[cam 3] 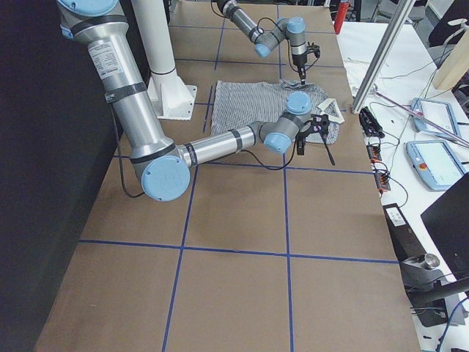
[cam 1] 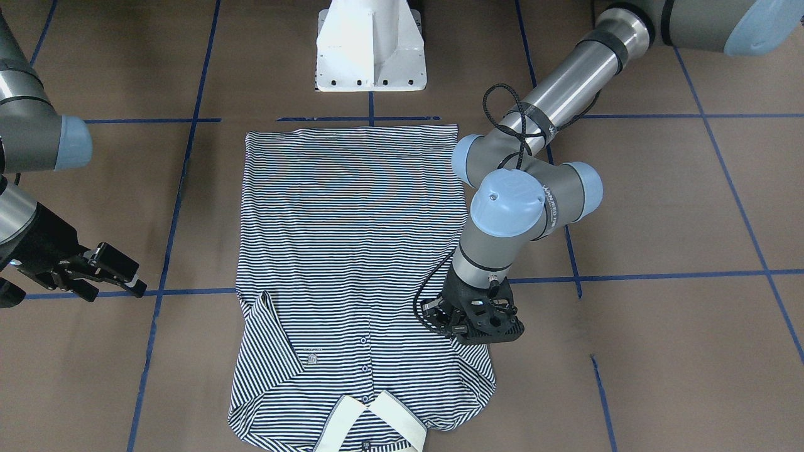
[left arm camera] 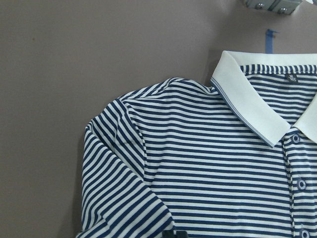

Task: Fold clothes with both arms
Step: 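Move the left gripper to the sleeve nearest it while the right gripper hovers, then lower the right gripper to the shirt hem nearest the robot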

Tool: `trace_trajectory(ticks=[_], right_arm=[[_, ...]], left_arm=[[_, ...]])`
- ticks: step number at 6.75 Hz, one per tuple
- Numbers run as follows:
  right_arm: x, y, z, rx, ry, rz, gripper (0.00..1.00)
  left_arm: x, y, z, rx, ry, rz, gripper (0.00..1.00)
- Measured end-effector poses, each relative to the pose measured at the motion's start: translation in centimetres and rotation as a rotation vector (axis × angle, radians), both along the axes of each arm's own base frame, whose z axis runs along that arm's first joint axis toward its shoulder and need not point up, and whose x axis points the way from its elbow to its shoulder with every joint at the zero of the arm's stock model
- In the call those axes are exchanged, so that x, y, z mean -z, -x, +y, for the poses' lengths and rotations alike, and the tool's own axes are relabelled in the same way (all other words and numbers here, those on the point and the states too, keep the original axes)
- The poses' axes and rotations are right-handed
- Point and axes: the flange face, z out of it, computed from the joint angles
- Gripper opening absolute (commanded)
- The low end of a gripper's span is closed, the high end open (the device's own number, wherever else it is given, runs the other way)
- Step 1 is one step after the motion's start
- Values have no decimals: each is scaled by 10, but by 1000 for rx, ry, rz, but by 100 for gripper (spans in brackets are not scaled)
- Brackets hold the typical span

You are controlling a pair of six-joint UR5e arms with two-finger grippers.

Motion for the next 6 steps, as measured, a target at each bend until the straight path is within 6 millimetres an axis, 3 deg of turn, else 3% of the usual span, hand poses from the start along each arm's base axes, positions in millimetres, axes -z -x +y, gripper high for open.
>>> trace_trajectory(ticks=[1, 2, 4, 5, 6], right_arm=[[-1, 0, 0, 0, 1, 1, 100], [-1, 0, 0, 0, 1, 0, 100], [3, 5, 1, 2, 5, -4, 100], [11, 10, 5, -11, 33, -23, 100], [21, 27, 17, -47, 107, -53, 99]], left_arm=[[-1, -7, -2, 2, -12, 7, 27], [-7, -14, 0, -3, -25, 17, 62], [3, -15, 17, -12, -53, 61, 69], [14, -7, 41, -14, -64, 112, 69], [21, 5, 78, -23, -76, 170, 72]])
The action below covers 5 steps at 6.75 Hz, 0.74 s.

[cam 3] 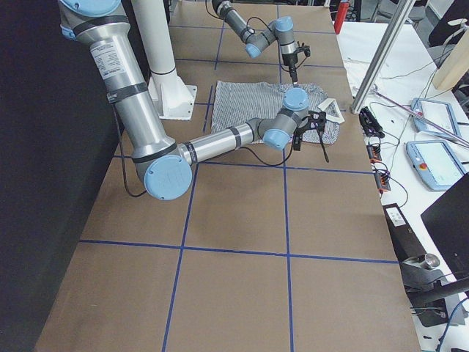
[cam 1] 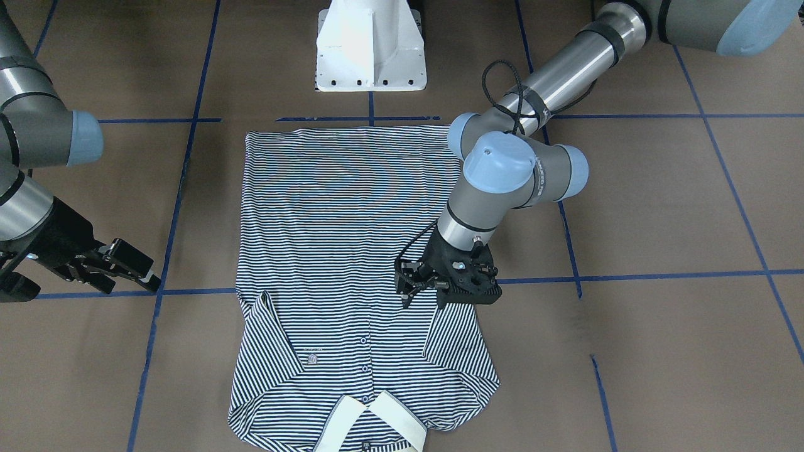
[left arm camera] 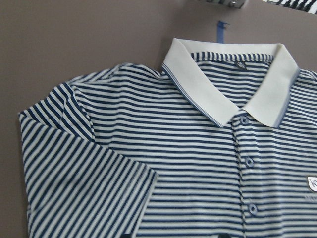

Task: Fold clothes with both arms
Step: 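Lower the right gripper to the shirt hem nearest the robot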

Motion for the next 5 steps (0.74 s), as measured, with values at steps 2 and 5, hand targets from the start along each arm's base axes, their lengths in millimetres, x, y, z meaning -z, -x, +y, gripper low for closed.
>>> trace_trajectory(ticks=[2, 5], right_arm=[[22, 70, 69, -99, 121, 0, 96], [99, 156, 235, -186, 285, 122, 84]], left_arm=[[-12, 29, 79, -54, -13, 77, 71], [-36, 54, 114, -121, 27, 97, 73]])
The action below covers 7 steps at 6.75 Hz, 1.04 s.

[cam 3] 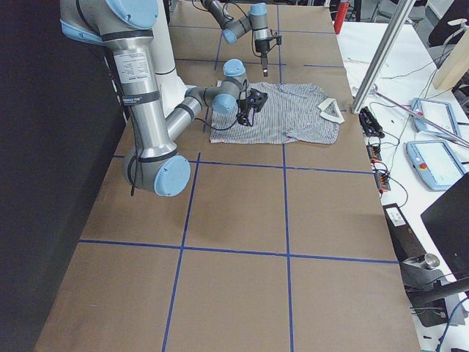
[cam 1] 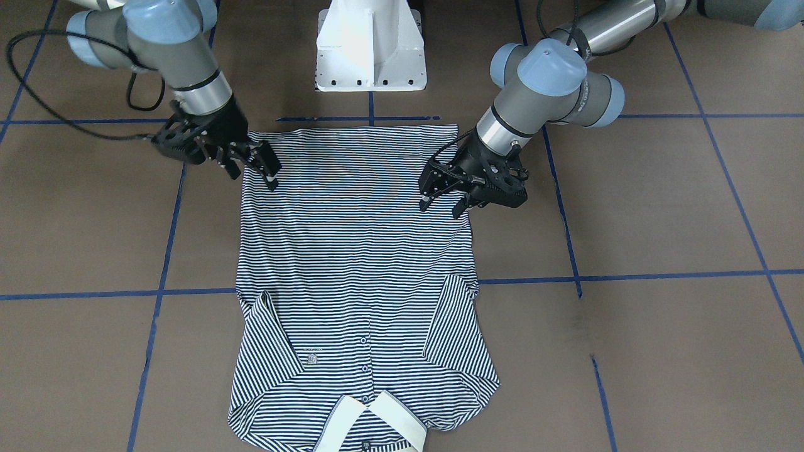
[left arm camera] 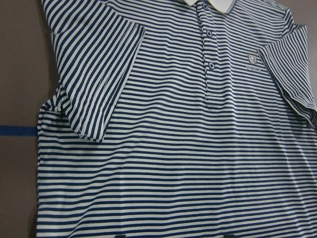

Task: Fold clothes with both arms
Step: 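Lower the right gripper to the shirt hem nearest the robot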

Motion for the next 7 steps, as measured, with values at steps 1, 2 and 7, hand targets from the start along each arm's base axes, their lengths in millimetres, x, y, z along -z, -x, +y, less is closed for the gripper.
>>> trace_trajectory(ticks=[1, 2, 7], right_arm=[[3, 25, 55, -40, 35, 79, 84], [-1, 45, 96, -69, 30, 147, 84], [-61, 61, 146, -66, 50, 302, 77]], left_arm=[[-7, 4, -2, 3, 6, -7, 73], [-13, 6, -3, 5, 10, -12, 73], [-19, 6, -3, 7, 18, -18, 73]])
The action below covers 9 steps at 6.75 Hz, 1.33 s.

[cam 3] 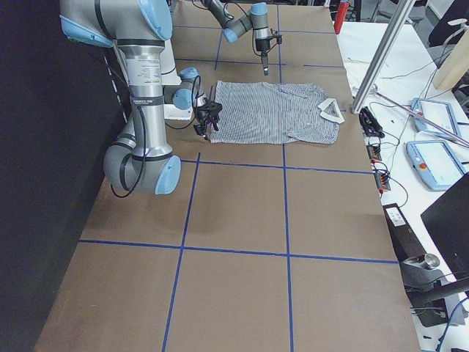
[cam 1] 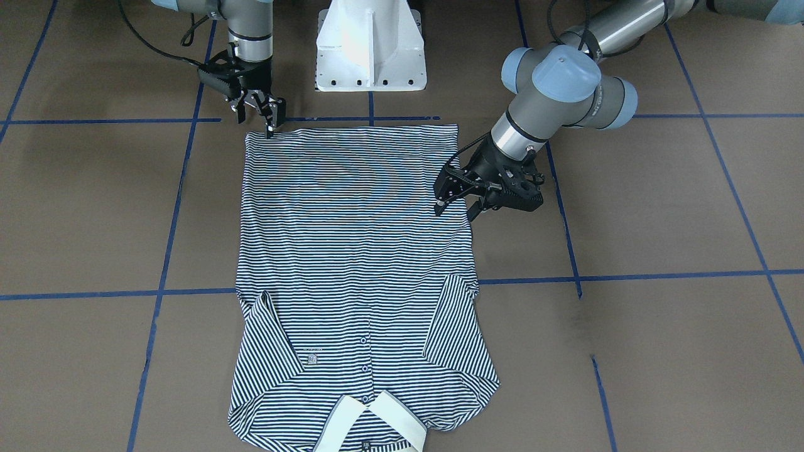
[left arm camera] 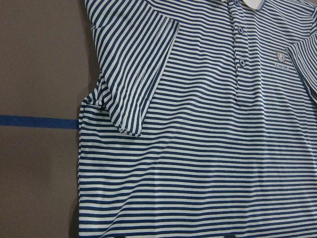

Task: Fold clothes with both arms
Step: 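Lower the right gripper to the shirt hem nearest the robot, then move the left gripper down to the other hem corner nearest the robot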

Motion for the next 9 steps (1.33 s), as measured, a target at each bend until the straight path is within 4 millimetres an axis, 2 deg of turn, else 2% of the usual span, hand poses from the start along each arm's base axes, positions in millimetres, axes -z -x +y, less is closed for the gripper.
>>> trace_trajectory(ticks=[2, 3, 4, 5, 6, 9], right_arm=[[-7, 2, 0, -3, 6, 14, 74], [-12, 3, 0, -4, 8, 25, 66], [-14, 4, 0, -3, 9, 29, 53], [-16, 5, 0, -2, 10, 33, 14], [-17, 6, 0, -1, 12, 36, 0], [-14, 7, 0, 3, 13, 30, 0]], left_arm=[[0, 0, 0, 0, 0, 0, 74], [1, 0, 0, 0, -1, 2, 74], [1, 1, 0, 1, -1, 3, 75], [2, 1, 1, 1, -1, 4, 75], [3, 2, 1, 1, -2, 5, 75], [5, 4, 2, 1, -4, 9, 76]])
